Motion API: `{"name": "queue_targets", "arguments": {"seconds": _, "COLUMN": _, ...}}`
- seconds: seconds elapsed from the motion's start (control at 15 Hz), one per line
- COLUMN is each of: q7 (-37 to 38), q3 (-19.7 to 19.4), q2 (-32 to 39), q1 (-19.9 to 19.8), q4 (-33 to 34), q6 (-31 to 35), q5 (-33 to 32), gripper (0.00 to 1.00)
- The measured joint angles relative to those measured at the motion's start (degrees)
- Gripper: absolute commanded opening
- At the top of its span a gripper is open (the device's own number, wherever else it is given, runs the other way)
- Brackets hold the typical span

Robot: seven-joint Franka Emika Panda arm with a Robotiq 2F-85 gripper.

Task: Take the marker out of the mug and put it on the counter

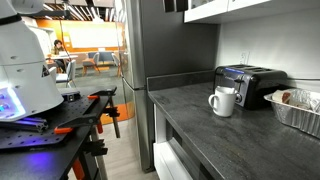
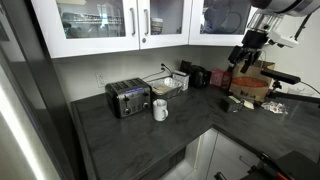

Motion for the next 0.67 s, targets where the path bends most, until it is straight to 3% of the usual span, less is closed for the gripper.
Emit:
{"name": "queue_targets", "arguments": {"seconds": 0.33, "q7": -1.21, "q3": 5.63, "q2": 9.52, "q1": 5.40, "q4": 1.89, "q6": 13.33, "q5": 11.71, "gripper": 1.00}}
{"name": "queue_targets", "arguments": {"seconds": 0.47, "q7": -3.51, "q3": 8.65, "q2": 15.77, "q1": 7.25, "q4": 4.93, "q6": 17.58, "q5": 16.10, "gripper": 1.00}}
{"name": "queue_targets", "arguments": {"seconds": 0.67, "q7": -6.60, "q3": 13.99, "q2": 26.89, "q1": 6.63, "q4": 12.58, "q6": 20.41, "q5": 19.67, "gripper": 1.00}}
